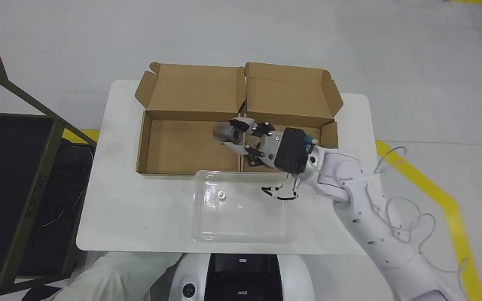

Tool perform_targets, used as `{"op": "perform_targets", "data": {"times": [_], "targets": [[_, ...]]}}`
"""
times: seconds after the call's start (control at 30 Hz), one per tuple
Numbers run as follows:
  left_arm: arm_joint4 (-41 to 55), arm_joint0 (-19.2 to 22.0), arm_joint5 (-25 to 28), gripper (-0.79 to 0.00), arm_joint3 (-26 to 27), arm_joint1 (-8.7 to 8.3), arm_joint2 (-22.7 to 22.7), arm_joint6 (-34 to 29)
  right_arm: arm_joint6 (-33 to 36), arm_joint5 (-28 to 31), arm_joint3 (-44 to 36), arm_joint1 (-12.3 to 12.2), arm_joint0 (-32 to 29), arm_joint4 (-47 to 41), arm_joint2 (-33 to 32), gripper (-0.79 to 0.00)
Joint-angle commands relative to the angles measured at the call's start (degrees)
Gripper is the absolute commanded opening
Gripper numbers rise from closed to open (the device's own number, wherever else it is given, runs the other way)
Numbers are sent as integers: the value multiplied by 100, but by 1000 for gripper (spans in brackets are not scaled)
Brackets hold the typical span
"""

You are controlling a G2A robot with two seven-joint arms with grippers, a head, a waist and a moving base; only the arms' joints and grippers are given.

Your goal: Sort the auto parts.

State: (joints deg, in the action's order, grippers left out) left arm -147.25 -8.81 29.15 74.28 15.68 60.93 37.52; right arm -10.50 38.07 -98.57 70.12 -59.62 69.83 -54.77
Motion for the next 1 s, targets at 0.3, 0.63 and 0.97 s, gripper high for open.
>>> {"op": "perform_targets", "data": {"times": [0.3, 0.63, 0.97], "targets": [[0, 0, 0, 0, 0, 0, 0, 0, 774, -467, 1223, 333, 772, 34, 926, -785], [0, 0, 0, 0, 0, 0, 0, 0, 1333, -754, 2691, 904, 1749, -492, 1857, -785], [0, 0, 0, 0, 0, 0, 0, 0, 1769, -863, 4079, 1595, 2492, -1099, 2581, -785]]}}
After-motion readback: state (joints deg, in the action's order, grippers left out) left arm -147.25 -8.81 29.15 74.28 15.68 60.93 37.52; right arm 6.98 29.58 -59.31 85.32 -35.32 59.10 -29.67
